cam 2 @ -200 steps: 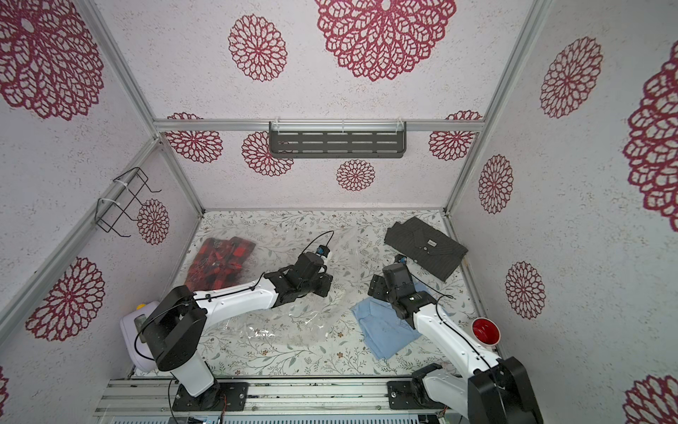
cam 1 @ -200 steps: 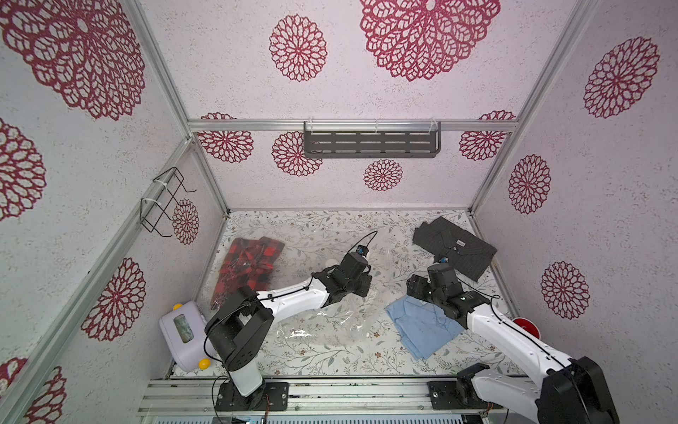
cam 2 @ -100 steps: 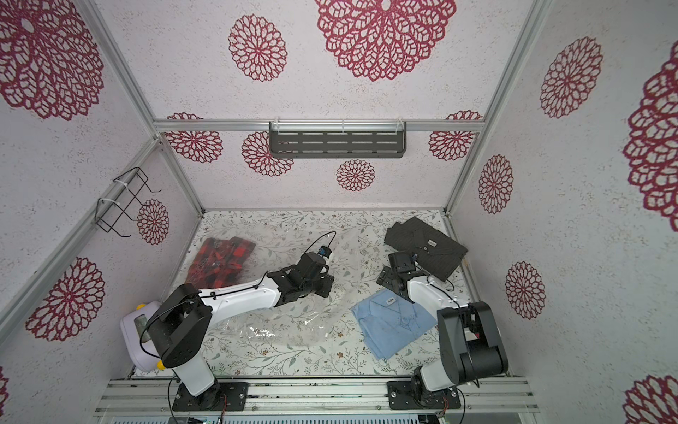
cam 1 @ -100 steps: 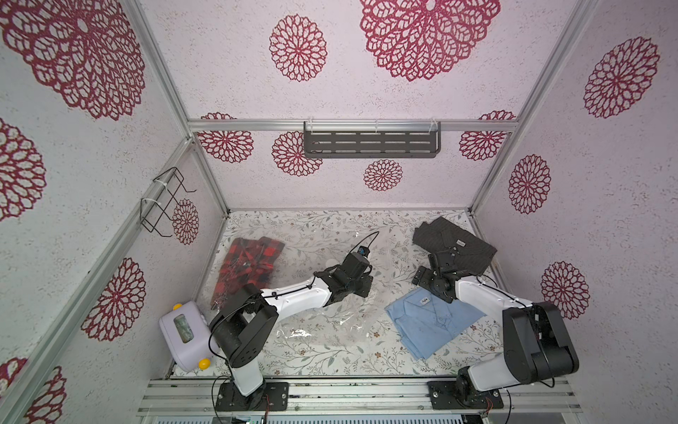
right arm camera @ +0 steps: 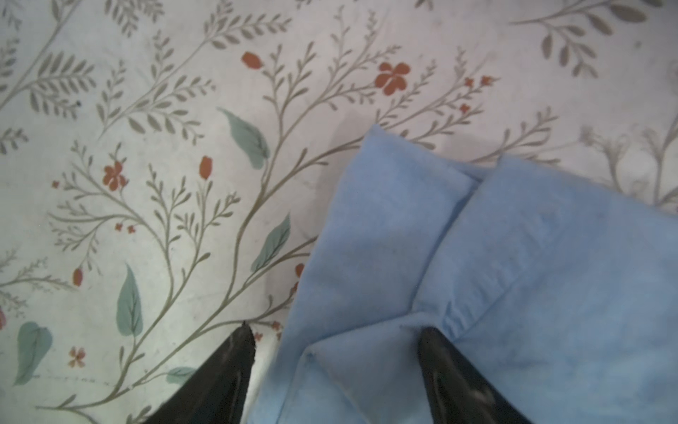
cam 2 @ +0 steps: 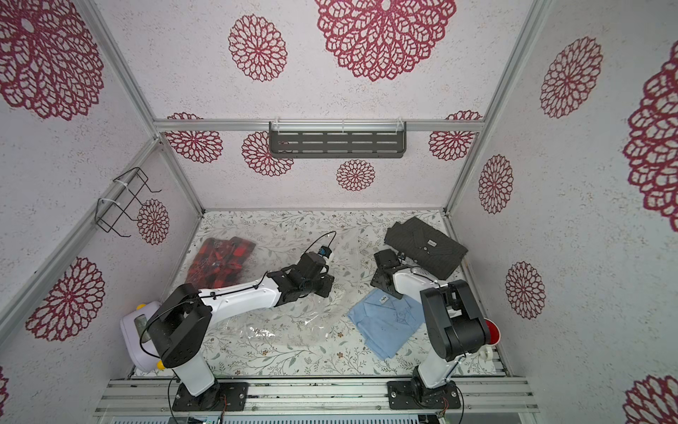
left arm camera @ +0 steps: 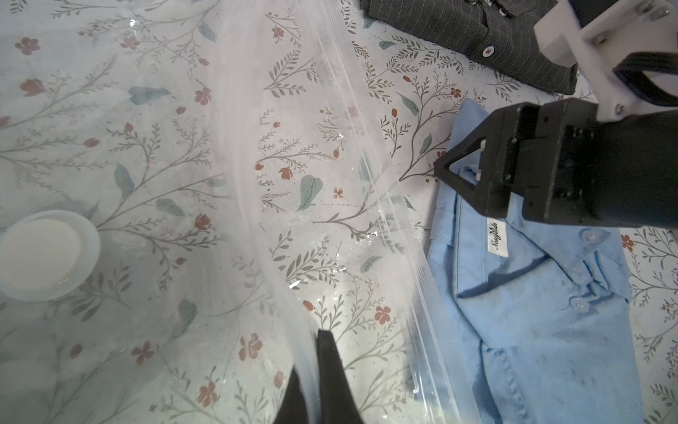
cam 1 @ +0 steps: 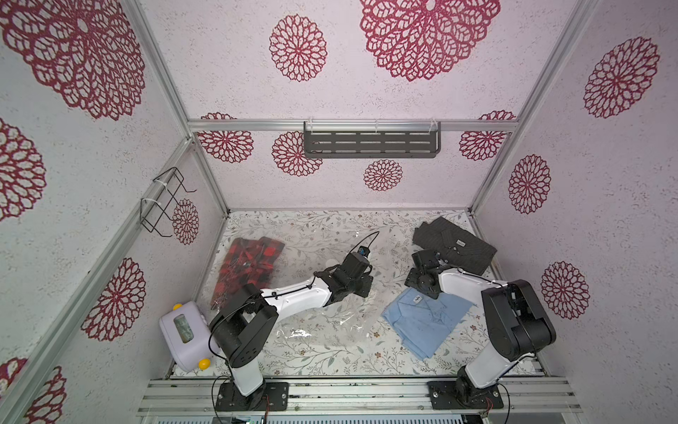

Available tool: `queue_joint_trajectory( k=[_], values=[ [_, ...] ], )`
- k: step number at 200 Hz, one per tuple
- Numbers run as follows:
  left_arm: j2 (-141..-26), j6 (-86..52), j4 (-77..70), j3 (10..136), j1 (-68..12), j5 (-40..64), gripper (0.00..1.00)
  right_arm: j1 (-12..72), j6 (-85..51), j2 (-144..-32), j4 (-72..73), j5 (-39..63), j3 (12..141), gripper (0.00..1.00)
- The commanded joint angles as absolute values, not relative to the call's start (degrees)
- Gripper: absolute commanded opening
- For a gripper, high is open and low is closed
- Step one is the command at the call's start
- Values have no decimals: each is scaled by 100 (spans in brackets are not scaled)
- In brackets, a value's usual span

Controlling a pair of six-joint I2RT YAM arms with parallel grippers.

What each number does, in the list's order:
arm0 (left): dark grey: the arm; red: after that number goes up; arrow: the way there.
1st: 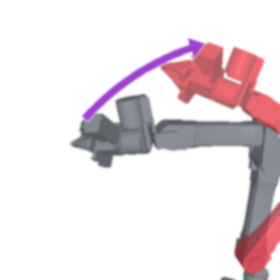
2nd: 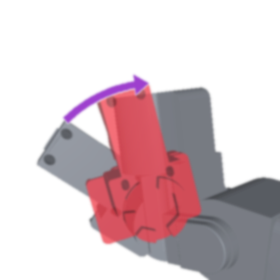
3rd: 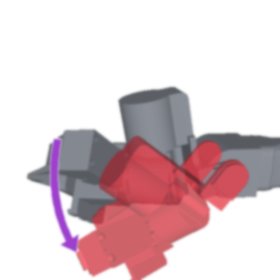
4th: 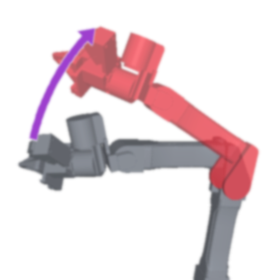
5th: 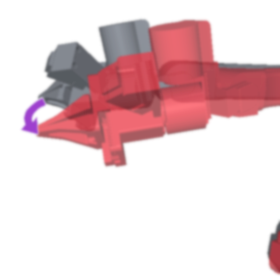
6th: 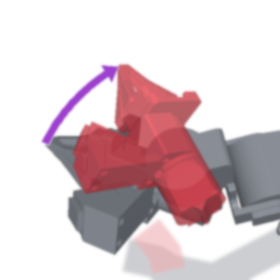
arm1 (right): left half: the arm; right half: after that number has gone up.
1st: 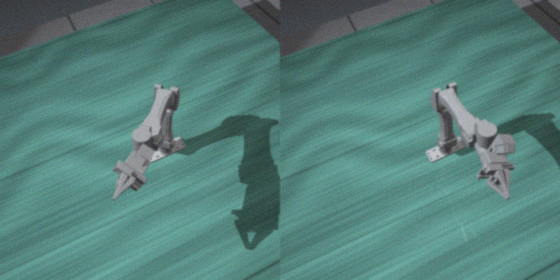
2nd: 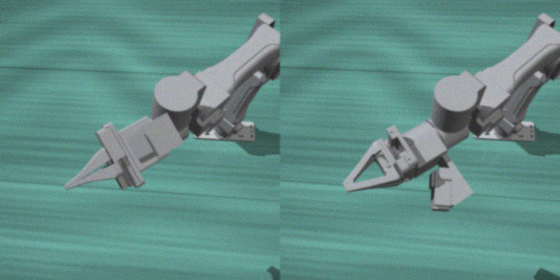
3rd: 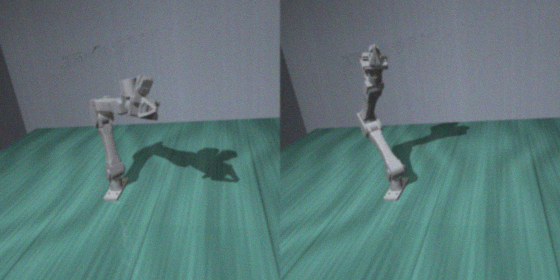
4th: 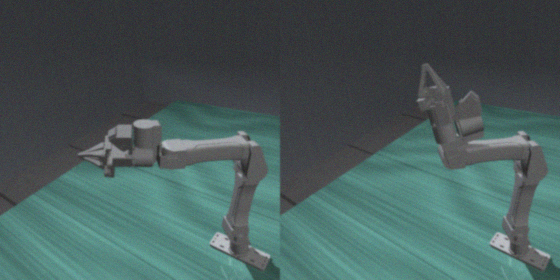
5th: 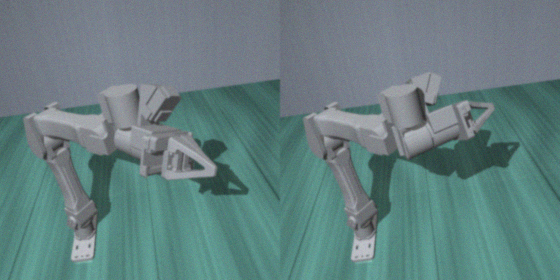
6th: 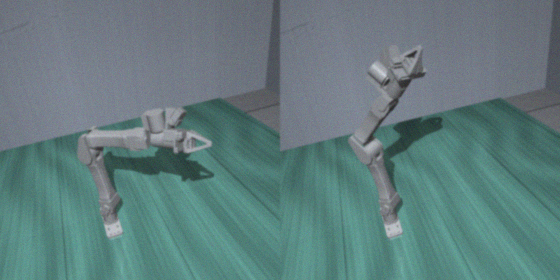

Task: Place the folded shirt into the vacuum bag
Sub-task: Adjust the shirt at the center of the board, then pick up the shirt from the center of the board.

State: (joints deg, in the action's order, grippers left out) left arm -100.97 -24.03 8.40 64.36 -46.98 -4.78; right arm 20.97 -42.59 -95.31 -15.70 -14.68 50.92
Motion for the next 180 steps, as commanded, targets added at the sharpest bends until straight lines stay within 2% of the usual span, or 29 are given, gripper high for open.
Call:
queue_joint_trajectory(
  k=[1, 27, 78, 114, 148, 162, 180],
  values=[
    [-10188, -2356, 844, 6565, -4668, -422, 0, 2379, -4141, -9701, -2190, -1668, 5187, 74],
    [-10167, -2371, 845, 6565, -4675, -422, 0, 2456, -4063, -9662, -2458, -1872, 5303, 74],
    [-10164, -2369, 848, 6557, -4674, -432, 0, 2455, -3940, -9360, -2445, -1764, 5488, 82],
    [-10151, -2371, 853, 6557, -4676, -447, 0, 2443, -3896, -9831, -2527, -1787, 5625, 83],
    [-10170, -2355, 861, 6557, -4671, -460, 0, 2453, -3789, -10270, -2357, -1724, 5532, 70],
    [-10156, -2360, 859, 6557, -4671, -451, 0, 2470, -3639, -10294, -2292, -1675, 5494, 57],
    [-10151, -2358, 861, 6551, -4676, -444, 0, 2472, -3374, -10182, -2159, -1603, 5417, 36]
  ],
)
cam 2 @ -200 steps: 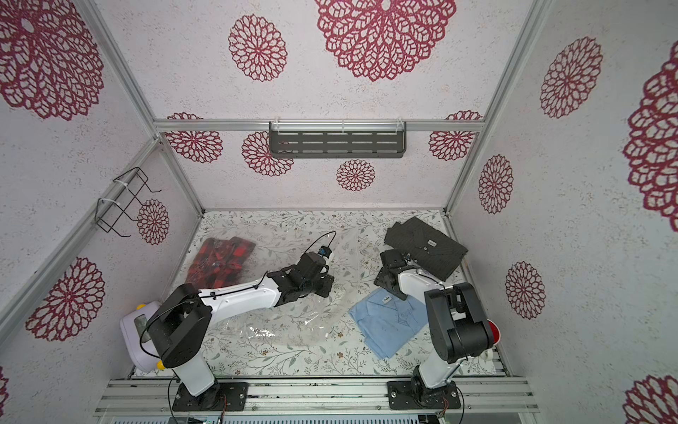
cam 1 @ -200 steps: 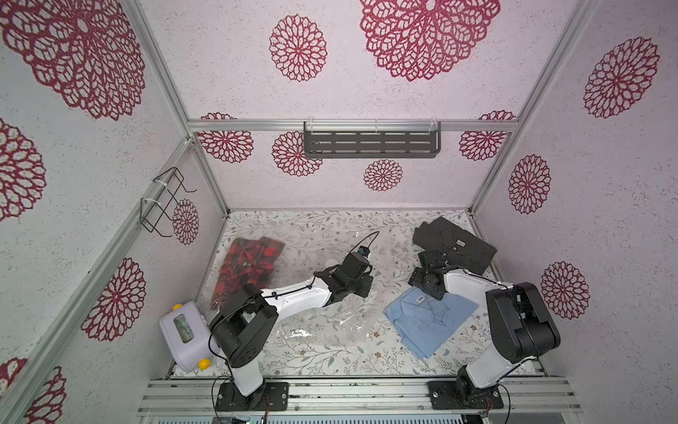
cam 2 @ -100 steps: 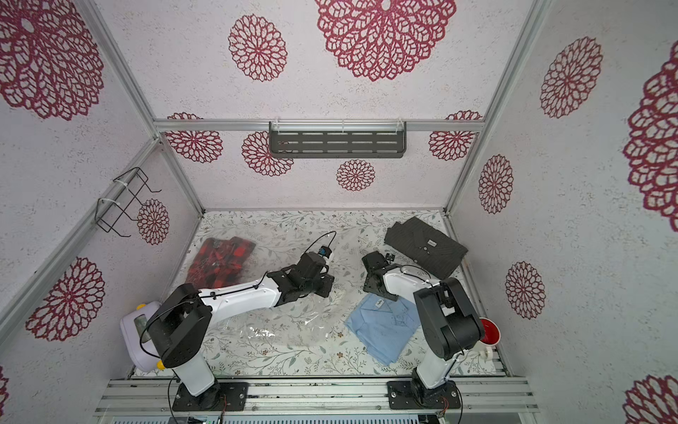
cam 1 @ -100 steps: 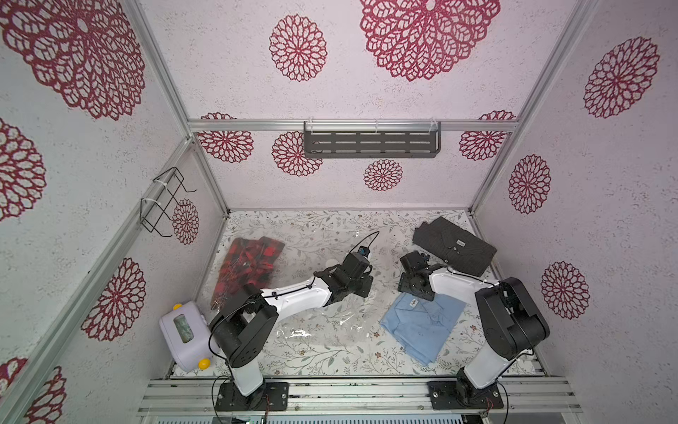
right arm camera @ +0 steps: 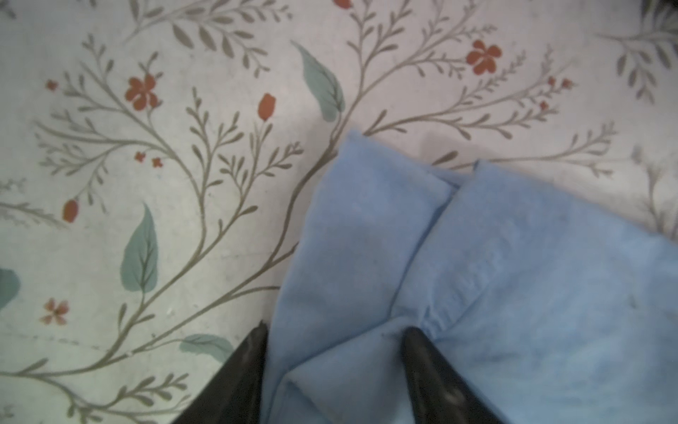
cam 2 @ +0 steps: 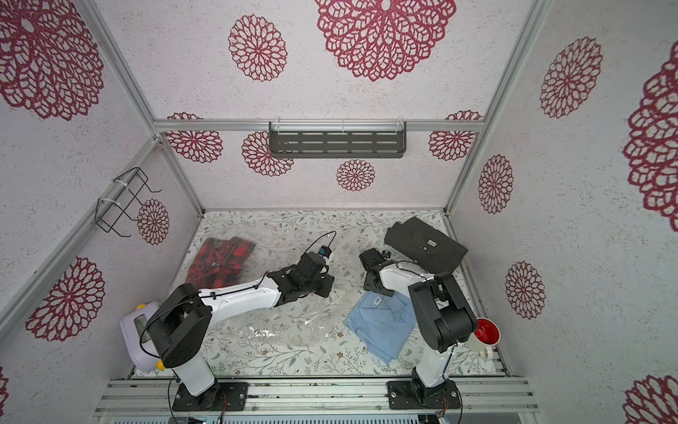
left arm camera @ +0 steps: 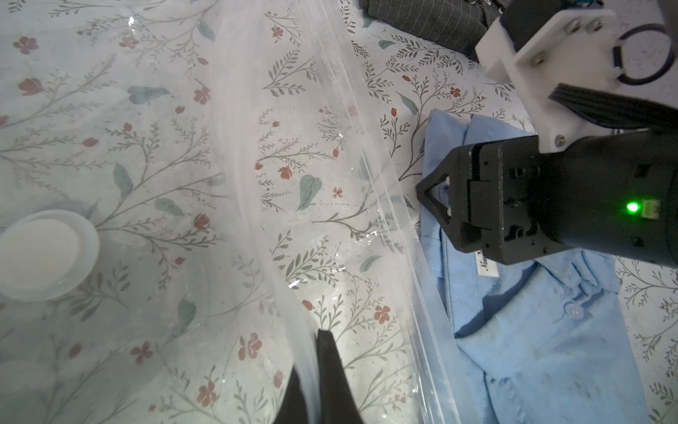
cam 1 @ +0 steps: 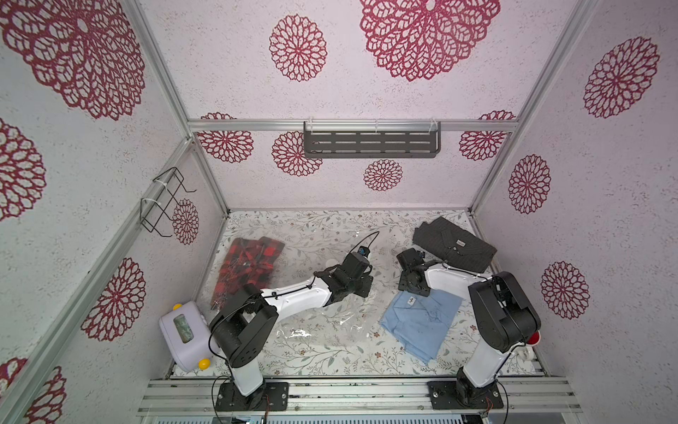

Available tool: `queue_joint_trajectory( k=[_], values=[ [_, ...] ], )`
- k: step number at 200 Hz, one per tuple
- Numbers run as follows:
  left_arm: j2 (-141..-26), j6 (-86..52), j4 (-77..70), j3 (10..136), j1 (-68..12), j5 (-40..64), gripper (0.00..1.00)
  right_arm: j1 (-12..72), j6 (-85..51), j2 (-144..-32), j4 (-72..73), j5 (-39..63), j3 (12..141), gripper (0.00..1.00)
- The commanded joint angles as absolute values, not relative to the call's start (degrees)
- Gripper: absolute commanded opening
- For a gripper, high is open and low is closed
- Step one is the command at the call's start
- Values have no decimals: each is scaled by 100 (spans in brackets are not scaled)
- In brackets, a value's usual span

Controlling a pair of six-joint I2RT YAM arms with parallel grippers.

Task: Place the folded shirt into the vacuum bag
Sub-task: Pick up the shirt from the center of the board.

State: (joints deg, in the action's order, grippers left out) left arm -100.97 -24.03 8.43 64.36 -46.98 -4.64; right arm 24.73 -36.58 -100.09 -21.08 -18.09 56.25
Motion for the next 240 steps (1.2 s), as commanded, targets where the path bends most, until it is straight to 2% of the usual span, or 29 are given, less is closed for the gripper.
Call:
queue_joint_trajectory(
  k=[1, 35, 76, 135, 199, 240],
  values=[
    [-10151, -2357, 861, 6549, -4676, -442, 0, 2471, -3357, -10171, -2156, -1601, 5415, 35],
    [-10148, -2355, 855, 6548, -4680, -428, 0, 2460, -2679, -9936, -2010, -1590, 5322, 0],
    [-10160, -2333, 819, 6557, -4683, -291, 0, 2457, -1840, -9456, -1748, -1858, 5161, 0],
    [-10582, -2552, 784, 6897, -4787, 246, 0, 2352, -1217, -7891, -594, -1806, 4273, 0],
    [-11195, -3042, 790, 7522, -5142, 130, 0, 1860, -784, -6532, 298, -618, 3547, 0],
    [-11338, -3523, 299, 7384, -5510, -411, 0, 1801, -1005, -6520, 737, 301, 3482, 0]
  ],
)
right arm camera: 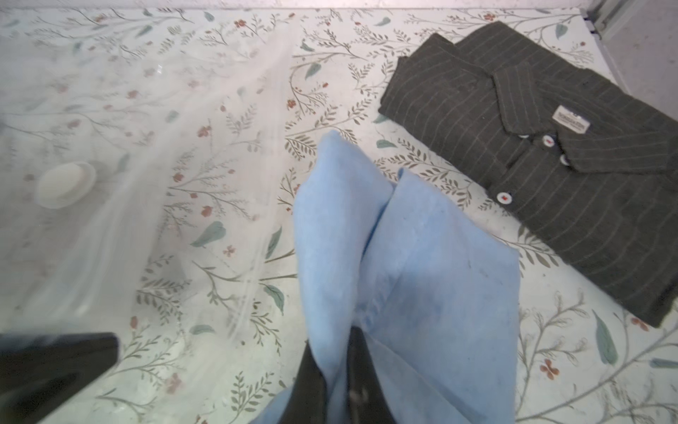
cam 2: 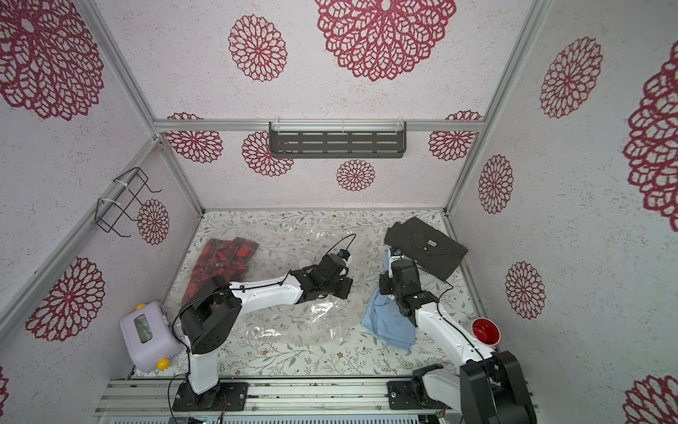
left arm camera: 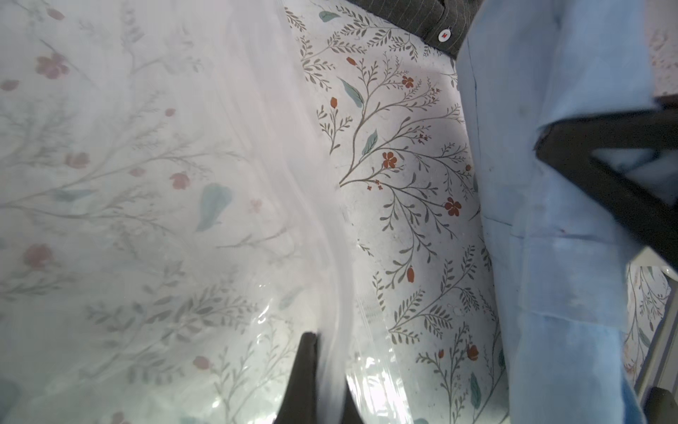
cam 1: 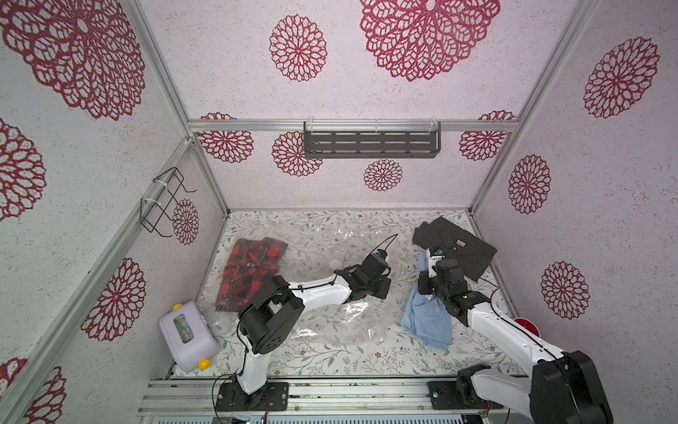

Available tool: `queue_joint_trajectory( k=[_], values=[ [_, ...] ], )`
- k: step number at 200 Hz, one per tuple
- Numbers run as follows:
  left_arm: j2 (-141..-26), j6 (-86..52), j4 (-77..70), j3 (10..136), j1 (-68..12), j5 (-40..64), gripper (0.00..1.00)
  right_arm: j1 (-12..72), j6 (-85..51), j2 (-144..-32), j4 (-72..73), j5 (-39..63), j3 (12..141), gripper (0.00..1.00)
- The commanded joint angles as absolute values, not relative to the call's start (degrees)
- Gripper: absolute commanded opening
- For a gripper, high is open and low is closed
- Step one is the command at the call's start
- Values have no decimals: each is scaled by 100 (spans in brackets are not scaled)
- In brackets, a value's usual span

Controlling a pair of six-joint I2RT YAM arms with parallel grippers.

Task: Place the folded shirt into the vacuum bag
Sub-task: Pick up the shirt from the center of the board, then place the shirt in the vacuum bag.

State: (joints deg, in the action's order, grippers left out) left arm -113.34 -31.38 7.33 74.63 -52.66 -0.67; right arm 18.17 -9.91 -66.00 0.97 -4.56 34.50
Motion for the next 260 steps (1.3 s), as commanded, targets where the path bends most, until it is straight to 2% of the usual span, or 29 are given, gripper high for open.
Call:
queue_joint_trajectory(
  k=[1, 36, 95, 140, 205, 260],
  values=[
    [-11333, -3532, 282, 7375, -5515, -425, 0, 1802, -1016, -6521, 751, 326, 3477, 0],
    [-11106, -3810, -275, 7067, -5572, -861, 0, 1799, -1545, -6501, 1241, 884, 3248, 0],
    [-11091, -3929, -509, 6870, -5607, -974, 0, 1811, -1899, -6228, 1396, 892, 2906, 0],
    [-10932, -3943, -579, 6805, -5695, -1079, 0, 1836, -2284, -6017, 2026, 1377, 2513, 0],
    [-10567, -3830, -751, 6688, -5770, -1184, 0, 2196, -2977, -7476, 2750, 1175, 2265, 0],
    [-10545, -3701, -582, 6802, -5774, -1196, 0, 2258, -3346, -8186, 2632, 1161, 2481, 0]
  ],
)
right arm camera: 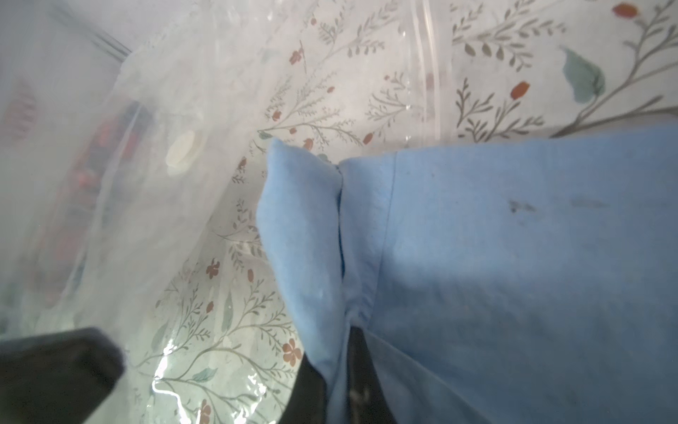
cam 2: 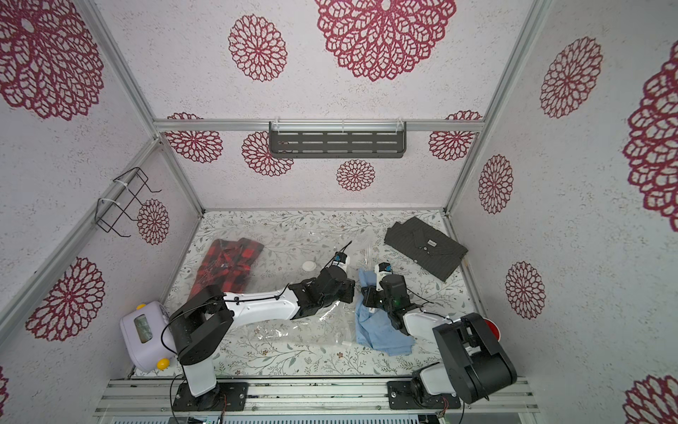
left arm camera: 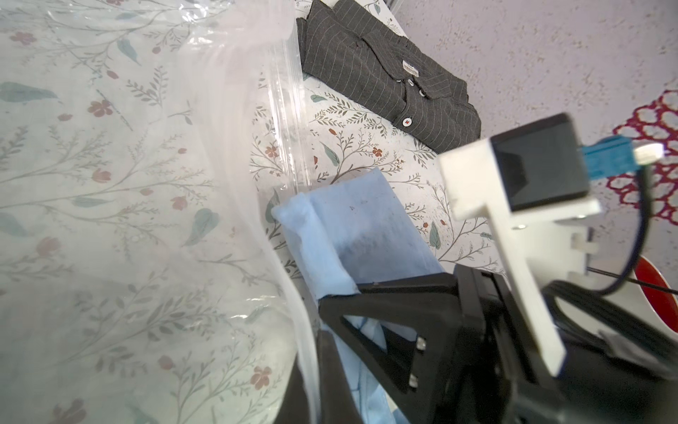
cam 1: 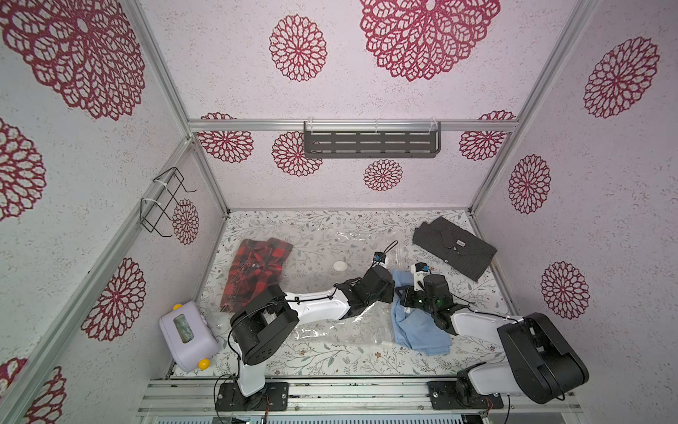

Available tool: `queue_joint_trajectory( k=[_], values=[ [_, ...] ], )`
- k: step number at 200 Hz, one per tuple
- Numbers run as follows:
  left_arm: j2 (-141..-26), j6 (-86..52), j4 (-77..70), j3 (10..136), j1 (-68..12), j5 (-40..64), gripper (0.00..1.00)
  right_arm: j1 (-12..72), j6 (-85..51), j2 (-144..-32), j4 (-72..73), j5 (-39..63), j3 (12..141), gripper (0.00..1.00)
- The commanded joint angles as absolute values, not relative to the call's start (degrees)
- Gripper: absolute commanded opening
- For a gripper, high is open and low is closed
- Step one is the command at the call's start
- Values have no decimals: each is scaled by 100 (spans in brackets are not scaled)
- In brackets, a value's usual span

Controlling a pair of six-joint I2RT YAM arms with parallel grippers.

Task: Place the folded shirt into the vacuum bag
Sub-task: Place the shirt in the vacuum bag.

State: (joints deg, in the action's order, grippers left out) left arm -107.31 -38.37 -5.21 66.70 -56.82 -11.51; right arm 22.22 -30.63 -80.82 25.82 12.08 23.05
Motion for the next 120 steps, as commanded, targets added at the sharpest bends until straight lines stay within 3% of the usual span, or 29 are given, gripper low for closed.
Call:
queue_joint_trajectory(
  k=[1, 120],
  values=[
    [-10546, -3700, -581, 6807, -5774, -1195, 0, 2258, -3348, -8188, 2621, 1161, 2493, 0],
    [-10347, -3630, -447, 6855, -5779, -1367, 0, 2353, -3326, -7197, 2192, 1077, 2864, 0]
  ],
)
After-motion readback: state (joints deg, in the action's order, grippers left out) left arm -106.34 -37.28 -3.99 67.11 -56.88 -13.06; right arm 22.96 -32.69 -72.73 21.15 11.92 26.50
